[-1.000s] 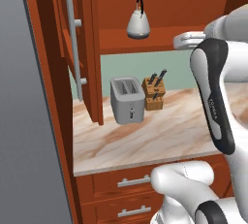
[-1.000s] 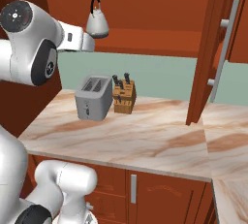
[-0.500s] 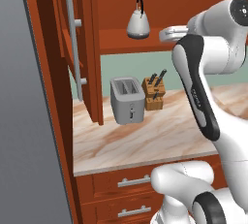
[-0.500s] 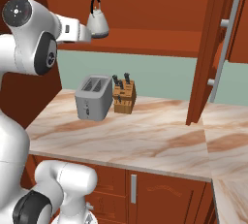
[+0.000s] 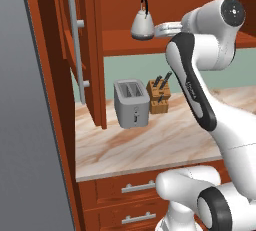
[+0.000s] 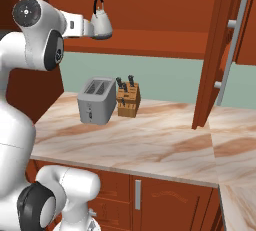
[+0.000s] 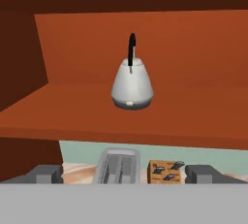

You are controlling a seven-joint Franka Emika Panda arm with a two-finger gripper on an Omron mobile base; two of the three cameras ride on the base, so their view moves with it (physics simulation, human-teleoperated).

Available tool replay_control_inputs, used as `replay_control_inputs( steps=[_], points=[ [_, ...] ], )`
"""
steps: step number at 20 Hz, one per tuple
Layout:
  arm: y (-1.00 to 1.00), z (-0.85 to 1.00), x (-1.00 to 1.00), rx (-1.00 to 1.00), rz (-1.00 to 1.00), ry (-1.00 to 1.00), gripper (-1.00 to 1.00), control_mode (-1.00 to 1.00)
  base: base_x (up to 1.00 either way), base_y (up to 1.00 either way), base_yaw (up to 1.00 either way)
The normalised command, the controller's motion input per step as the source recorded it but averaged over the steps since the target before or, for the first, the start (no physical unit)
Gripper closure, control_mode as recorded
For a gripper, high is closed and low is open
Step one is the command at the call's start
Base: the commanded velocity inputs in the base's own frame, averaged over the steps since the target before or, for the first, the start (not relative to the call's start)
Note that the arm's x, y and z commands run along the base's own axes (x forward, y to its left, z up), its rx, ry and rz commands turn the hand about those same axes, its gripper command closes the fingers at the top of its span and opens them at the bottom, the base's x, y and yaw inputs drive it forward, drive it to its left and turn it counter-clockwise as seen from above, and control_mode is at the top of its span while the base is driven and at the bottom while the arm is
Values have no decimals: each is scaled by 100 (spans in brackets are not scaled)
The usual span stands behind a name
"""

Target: Open the cabinet, pick the kettle from the cabinet, and place it in the sink.

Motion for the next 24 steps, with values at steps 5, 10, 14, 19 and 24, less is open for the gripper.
replay_control_inputs(
  steps=[5,10,14,19,24],
  points=[
    [13,5,43,0,0,-4,-100,-100,0,0,0],
    [7,1,37,0,0,-7,-100,-100,0,0,0],
    [2,0,36,0,0,-6,-100,-100,0,0,0],
    [-2,3,37,0,0,-5,-100,-100,0,0,0],
    [-2,10,31,0,0,-8,-100,-100,0,0,0]
  ],
)
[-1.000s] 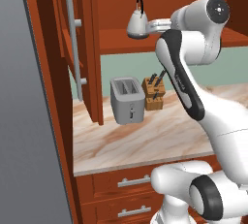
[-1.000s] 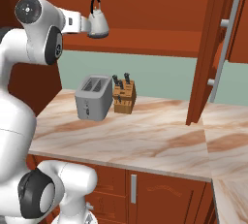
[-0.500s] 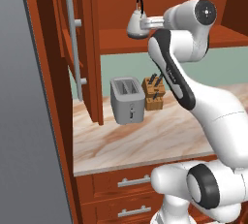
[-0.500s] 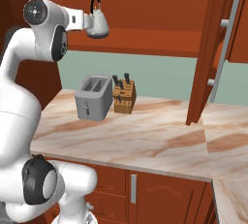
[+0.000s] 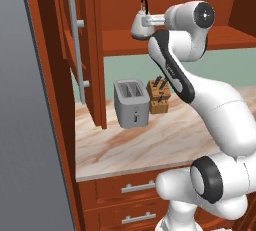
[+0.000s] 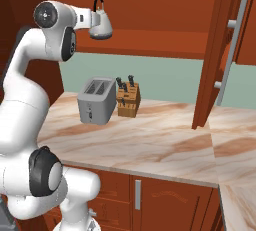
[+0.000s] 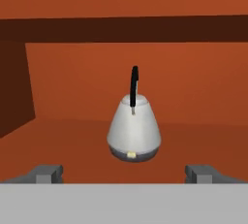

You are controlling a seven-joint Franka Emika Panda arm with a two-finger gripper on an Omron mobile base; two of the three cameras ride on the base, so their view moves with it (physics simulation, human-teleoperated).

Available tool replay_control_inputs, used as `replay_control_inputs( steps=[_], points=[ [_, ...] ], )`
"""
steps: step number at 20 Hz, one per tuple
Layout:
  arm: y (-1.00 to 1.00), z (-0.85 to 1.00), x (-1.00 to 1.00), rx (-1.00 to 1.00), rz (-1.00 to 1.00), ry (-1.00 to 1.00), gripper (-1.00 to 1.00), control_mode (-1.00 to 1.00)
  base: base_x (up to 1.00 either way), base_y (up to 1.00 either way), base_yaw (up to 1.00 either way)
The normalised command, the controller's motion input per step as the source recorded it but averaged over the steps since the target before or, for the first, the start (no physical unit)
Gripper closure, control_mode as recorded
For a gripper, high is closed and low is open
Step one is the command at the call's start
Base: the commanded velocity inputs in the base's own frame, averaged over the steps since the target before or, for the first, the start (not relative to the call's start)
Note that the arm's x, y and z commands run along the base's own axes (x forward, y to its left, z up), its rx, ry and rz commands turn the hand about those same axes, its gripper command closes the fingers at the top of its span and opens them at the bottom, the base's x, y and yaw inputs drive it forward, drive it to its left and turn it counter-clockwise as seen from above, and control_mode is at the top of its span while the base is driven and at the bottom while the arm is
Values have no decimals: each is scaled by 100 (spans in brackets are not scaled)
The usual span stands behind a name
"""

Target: Open the cabinet, pick the kettle from the cabinet, and place it in the sink.

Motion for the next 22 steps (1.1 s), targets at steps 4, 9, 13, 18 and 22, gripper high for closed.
replay_control_inputs(
  steps=[4,9,13,18,22],
  points=[
    [0,12,30,0,0,-4,-100,-100,0,0,0],
    [0,7,31,0,0,0,-100,-100,0,0,0],
    [0,1,35,0,0,0,-100,-100,0,0,0],
    [-2,2,33,0,0,0,-100,-100,0,0,0],
    [0,-5,27,0,0,0,-100,-100,0,0,0]
  ],
)
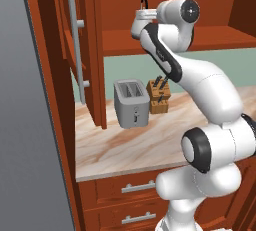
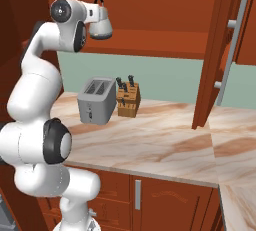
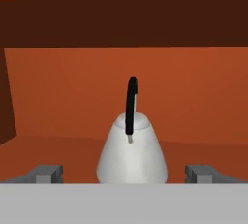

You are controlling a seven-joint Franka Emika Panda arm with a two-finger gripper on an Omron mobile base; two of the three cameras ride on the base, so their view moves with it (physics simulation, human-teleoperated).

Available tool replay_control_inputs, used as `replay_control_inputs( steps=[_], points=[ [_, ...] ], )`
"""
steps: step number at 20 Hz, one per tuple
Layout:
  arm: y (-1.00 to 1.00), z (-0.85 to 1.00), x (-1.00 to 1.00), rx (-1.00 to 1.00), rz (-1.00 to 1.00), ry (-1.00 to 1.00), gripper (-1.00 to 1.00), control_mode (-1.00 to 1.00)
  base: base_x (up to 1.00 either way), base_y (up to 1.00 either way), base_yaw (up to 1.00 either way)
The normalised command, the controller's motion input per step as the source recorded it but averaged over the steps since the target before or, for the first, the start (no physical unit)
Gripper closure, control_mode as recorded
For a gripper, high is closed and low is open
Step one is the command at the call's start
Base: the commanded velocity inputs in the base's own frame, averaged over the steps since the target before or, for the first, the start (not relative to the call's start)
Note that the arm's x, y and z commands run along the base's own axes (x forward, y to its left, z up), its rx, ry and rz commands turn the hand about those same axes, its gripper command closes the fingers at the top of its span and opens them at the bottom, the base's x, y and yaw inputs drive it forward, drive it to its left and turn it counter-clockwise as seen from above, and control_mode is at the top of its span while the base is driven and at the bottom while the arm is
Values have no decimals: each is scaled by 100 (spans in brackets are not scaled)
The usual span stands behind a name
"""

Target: Open the cabinet, pick the kettle from the cabinet, and place it in the sink.

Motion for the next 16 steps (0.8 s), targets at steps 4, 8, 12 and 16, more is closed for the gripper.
replay_control_inputs(
  steps=[4,8,12,16],
  points=[
    [0,0,32,0,0,0,-100,-100,0,0,0],
    [0,0,29,0,0,0,-100,-100,0,0,0],
    [0,0,24,0,0,0,-100,-100,0,0,0],
    [0,0,23,0,0,0,-100,-100,0,0,0]
  ],
)
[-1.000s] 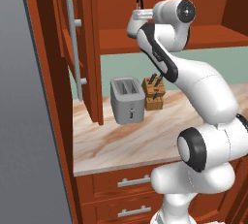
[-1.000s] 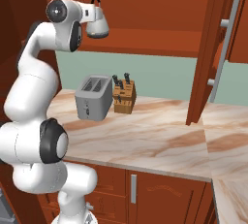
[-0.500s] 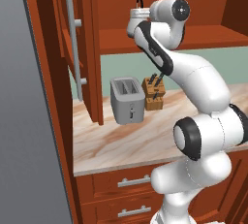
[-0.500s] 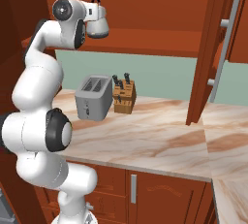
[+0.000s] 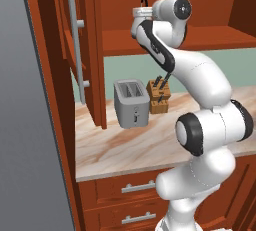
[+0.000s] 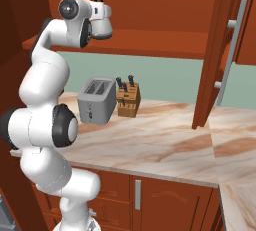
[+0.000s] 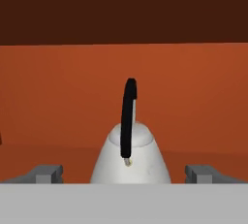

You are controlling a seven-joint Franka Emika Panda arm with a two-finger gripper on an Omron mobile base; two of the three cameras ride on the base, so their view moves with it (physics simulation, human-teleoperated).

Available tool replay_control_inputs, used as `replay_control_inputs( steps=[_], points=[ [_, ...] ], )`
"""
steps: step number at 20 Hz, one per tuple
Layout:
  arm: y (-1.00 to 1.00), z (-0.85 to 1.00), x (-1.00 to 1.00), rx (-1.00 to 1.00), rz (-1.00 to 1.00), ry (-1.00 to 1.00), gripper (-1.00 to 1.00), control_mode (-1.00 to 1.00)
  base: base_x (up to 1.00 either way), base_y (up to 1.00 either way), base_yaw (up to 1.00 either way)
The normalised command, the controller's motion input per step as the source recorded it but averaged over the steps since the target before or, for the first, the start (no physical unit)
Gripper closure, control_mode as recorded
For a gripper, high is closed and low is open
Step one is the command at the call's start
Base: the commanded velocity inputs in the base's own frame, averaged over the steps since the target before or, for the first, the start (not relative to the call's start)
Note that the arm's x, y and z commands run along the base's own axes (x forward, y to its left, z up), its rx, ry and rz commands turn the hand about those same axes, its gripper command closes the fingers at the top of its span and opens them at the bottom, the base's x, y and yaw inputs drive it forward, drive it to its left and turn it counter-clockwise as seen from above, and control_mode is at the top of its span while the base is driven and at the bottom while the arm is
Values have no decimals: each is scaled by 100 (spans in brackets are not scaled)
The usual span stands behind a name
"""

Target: Open the cabinet, pick the kettle from the cabinet, and place it in the sink.

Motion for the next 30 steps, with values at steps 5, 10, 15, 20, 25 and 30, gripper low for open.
replay_control_inputs(
  steps=[5,10,15,20,25,30],
  points=[
    [1,-5,22,0,0,0,-100,-100,0,0,0],
    [2,-11,25,0,0,0,-100,-100,0,0,0],
    [1,-4,32,0,0,0,-100,-100,0,0,0],
    [0,0,23,0,0,-1,-100,-100,0,0,0],
    [0,2,14,0,0,-1,-100,-100,0,0,0],
    [1,7,15,0,0,0,-100,-100,0,0,0]
  ],
)
